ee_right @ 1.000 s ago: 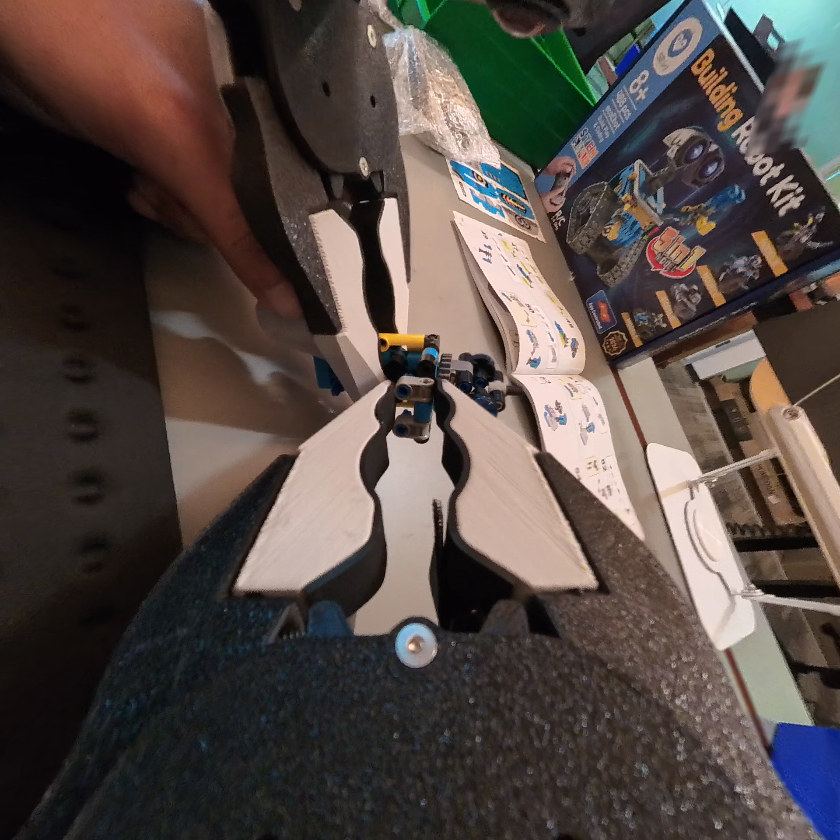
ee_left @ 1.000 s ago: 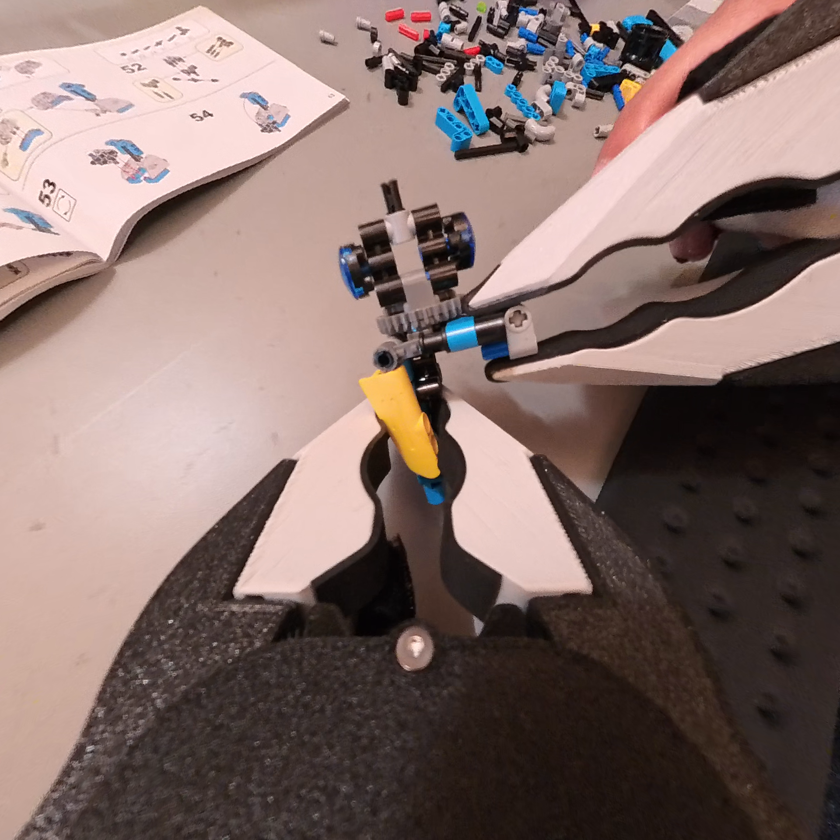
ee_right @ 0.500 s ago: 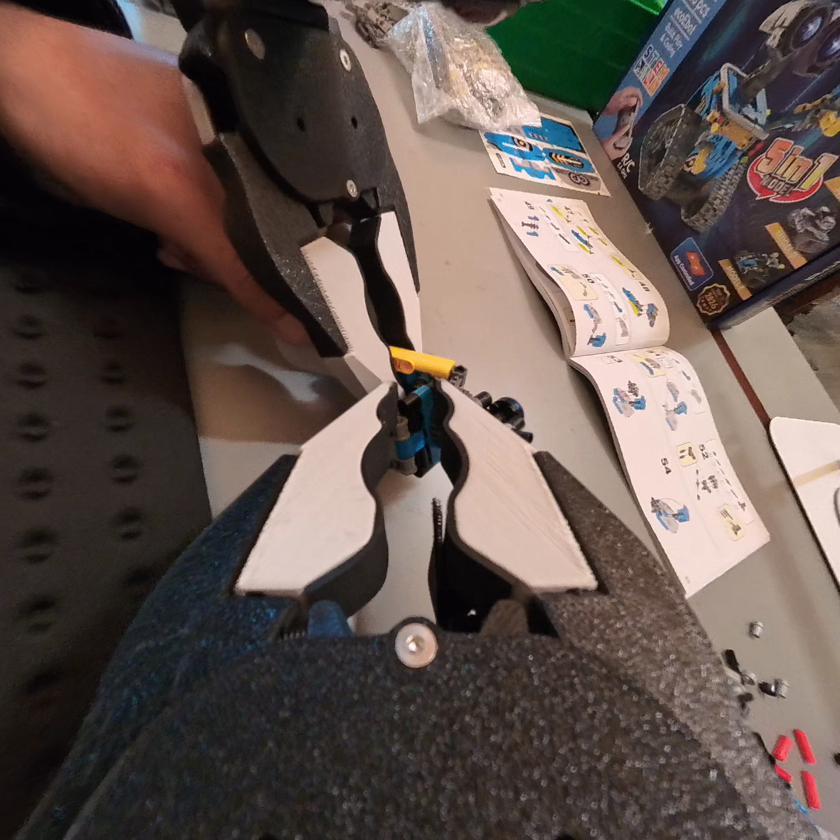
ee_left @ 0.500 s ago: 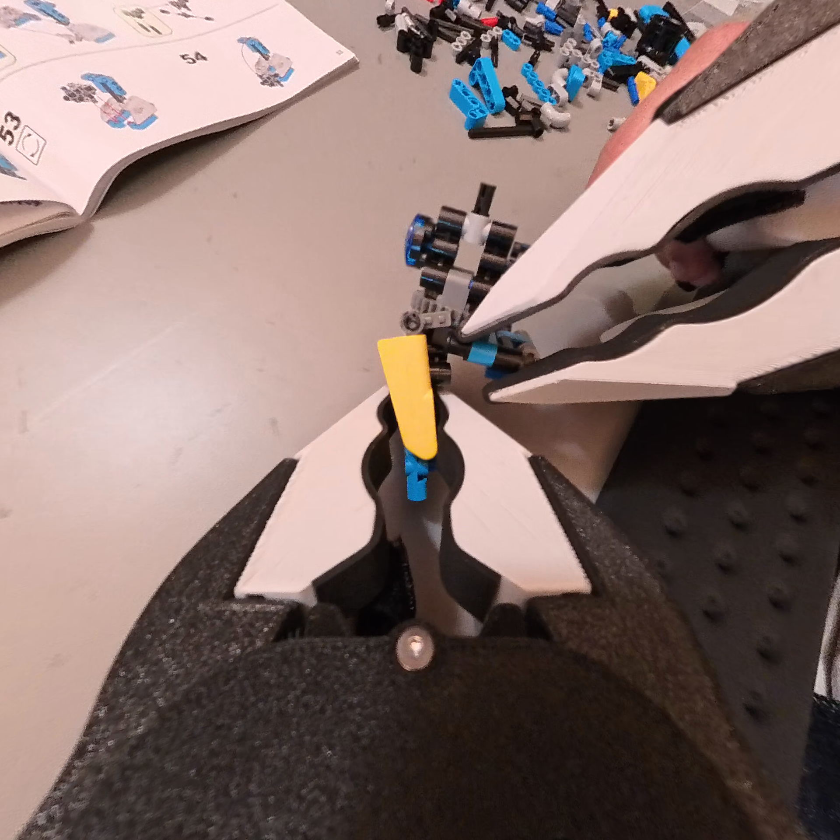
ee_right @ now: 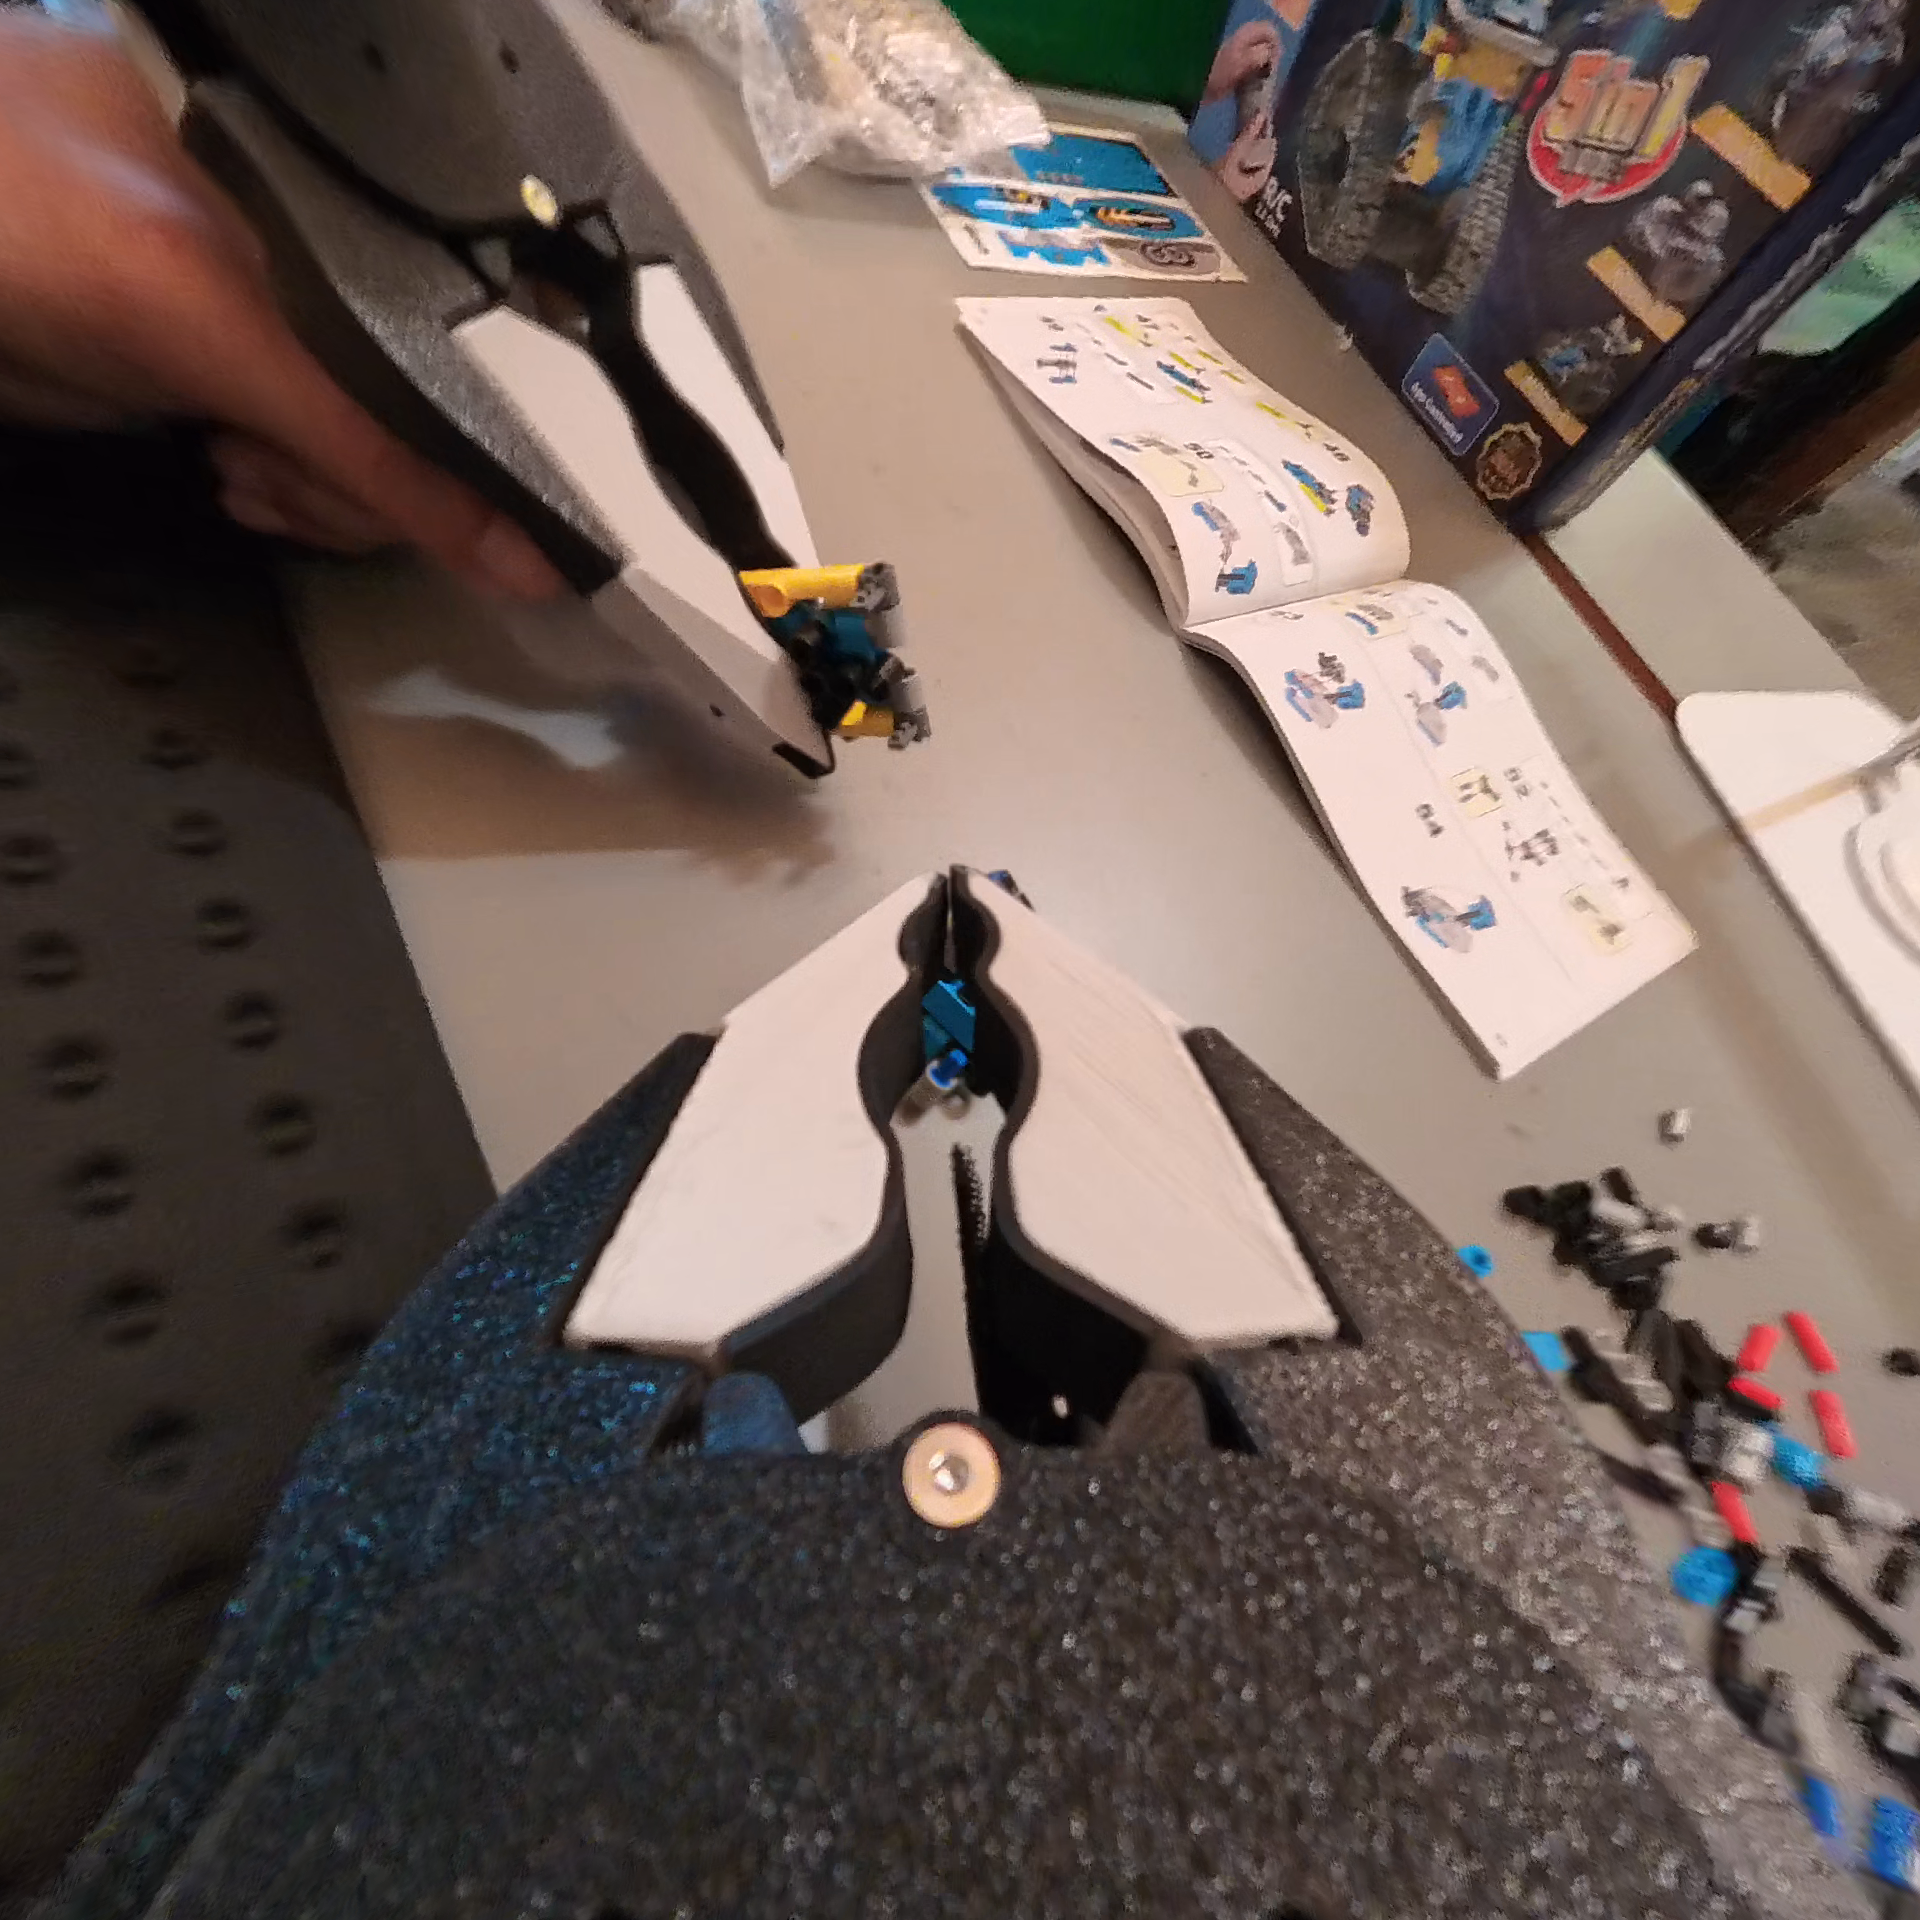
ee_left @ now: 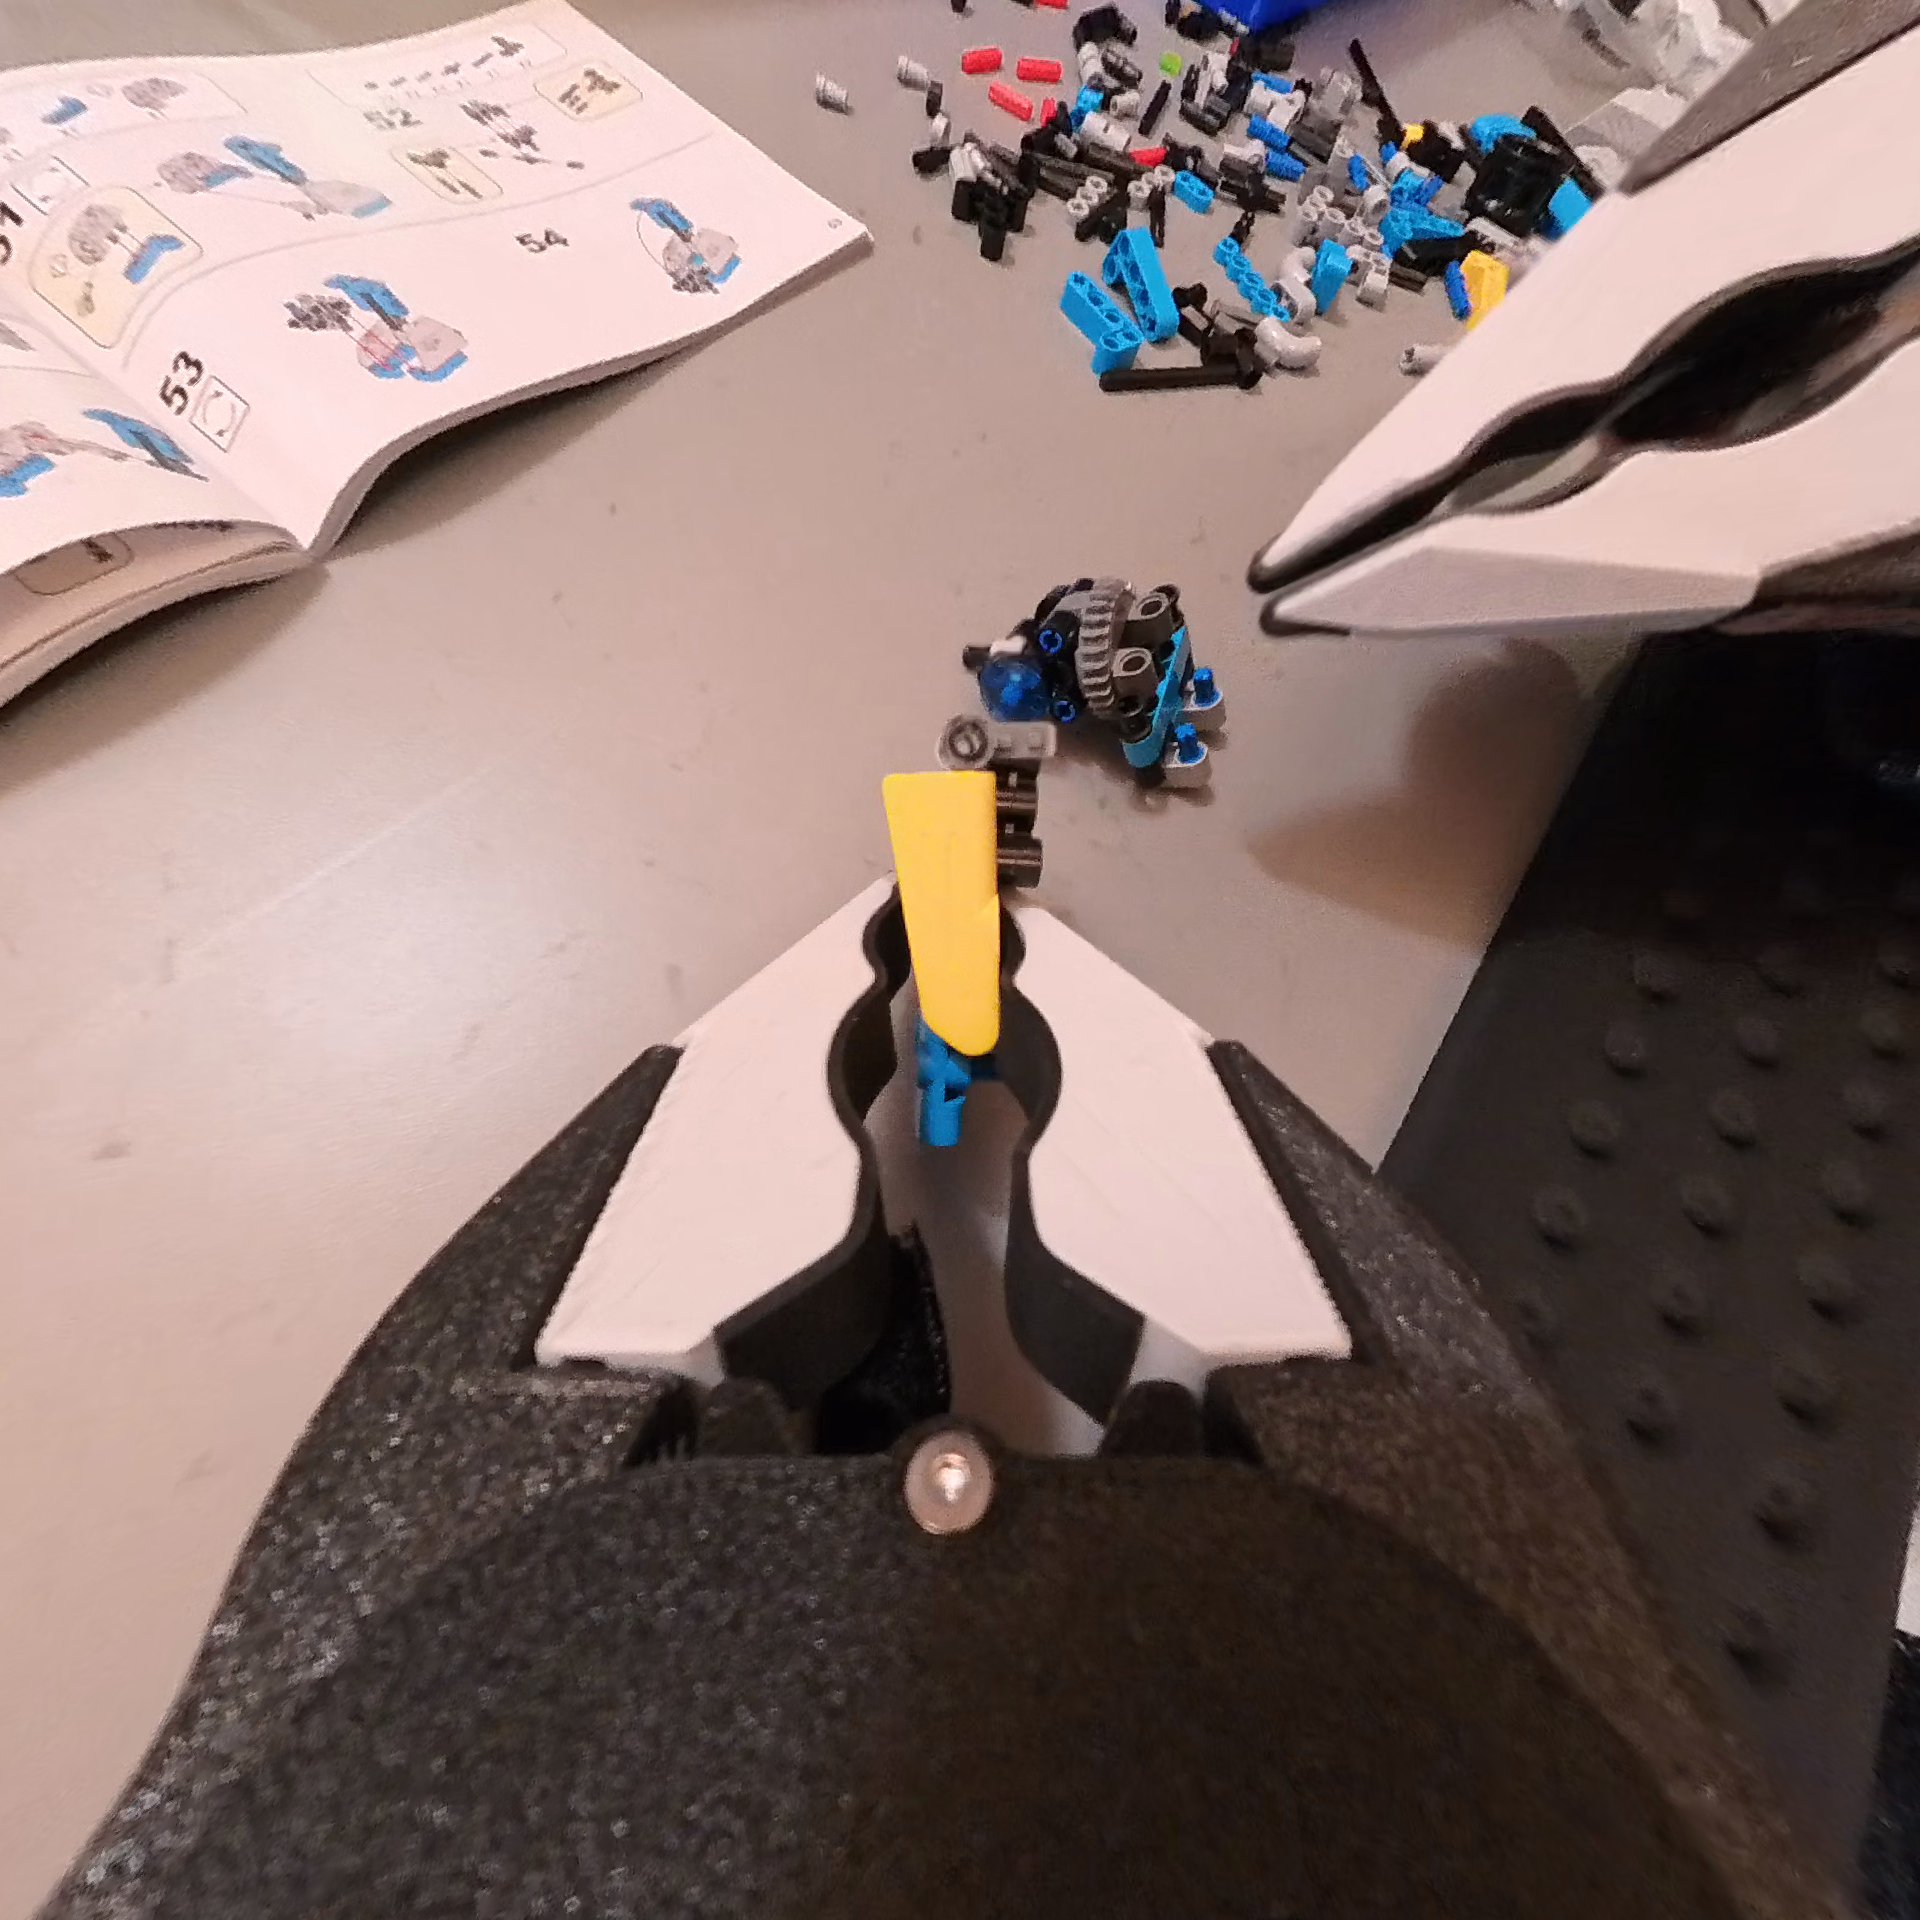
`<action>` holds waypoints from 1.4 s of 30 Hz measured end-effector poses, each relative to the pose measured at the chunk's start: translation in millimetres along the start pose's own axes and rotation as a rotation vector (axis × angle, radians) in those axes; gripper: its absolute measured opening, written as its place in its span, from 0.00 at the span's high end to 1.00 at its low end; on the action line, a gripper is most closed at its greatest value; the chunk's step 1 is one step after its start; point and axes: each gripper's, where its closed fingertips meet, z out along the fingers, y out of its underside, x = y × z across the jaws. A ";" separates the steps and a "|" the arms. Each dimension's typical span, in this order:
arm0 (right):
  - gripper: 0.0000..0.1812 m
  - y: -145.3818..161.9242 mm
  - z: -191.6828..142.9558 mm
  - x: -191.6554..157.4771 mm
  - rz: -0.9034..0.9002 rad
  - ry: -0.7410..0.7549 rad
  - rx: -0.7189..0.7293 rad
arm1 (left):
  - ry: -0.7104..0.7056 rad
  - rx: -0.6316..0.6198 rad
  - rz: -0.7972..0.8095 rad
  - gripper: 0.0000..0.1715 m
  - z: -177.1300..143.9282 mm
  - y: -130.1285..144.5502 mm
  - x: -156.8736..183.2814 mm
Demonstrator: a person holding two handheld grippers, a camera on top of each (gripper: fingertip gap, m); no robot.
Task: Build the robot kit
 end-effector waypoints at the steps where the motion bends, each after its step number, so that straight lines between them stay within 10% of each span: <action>1: 0.96 -3.5 0.1 -3.2 0.056 -0.032 0.024 | 0.007 0.015 0.004 0.93 -1.2 -2.4 1.6; 13: 0.89 -34.2 18.5 -12.4 0.027 -0.035 0.123 | 0.089 0.093 0.048 0.92 -7.9 -14.6 19.9; 21: 0.84 56.0 -13.8 13.5 0.086 -0.054 -0.139 | 0.055 0.105 -0.043 0.93 -10.1 -16.1 4.3; 42: 0.94 44.3 26.6 -11.3 0.347 -0.459 -0.145 | 0.072 -0.062 -0.057 0.92 20.3 -1.3 14.2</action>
